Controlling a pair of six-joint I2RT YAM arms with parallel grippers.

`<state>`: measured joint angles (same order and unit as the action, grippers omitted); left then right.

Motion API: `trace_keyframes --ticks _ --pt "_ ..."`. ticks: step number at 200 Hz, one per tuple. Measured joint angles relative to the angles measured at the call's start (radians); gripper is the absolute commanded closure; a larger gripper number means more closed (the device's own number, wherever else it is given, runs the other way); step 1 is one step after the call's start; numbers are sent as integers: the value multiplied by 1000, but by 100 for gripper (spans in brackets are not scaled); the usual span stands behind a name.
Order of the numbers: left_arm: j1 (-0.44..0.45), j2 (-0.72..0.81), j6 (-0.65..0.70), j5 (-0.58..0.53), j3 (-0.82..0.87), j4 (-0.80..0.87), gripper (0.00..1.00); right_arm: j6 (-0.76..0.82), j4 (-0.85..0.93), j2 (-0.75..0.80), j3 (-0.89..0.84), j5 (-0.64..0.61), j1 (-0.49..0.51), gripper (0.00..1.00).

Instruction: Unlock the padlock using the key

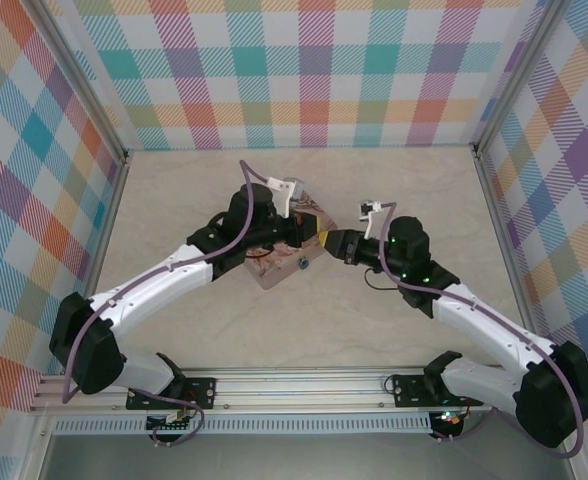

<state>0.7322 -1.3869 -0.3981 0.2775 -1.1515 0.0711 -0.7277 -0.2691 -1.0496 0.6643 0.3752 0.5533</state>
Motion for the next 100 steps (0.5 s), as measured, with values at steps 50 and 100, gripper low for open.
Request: trace_keyframes --ticks 50,100 --pt "0 74 112 55 -106 67 100 -3 -177 61 -5 239 -148 40" --pt "0 102 162 173 -173 89 100 -36 -412 35 -1 419 -161 38"
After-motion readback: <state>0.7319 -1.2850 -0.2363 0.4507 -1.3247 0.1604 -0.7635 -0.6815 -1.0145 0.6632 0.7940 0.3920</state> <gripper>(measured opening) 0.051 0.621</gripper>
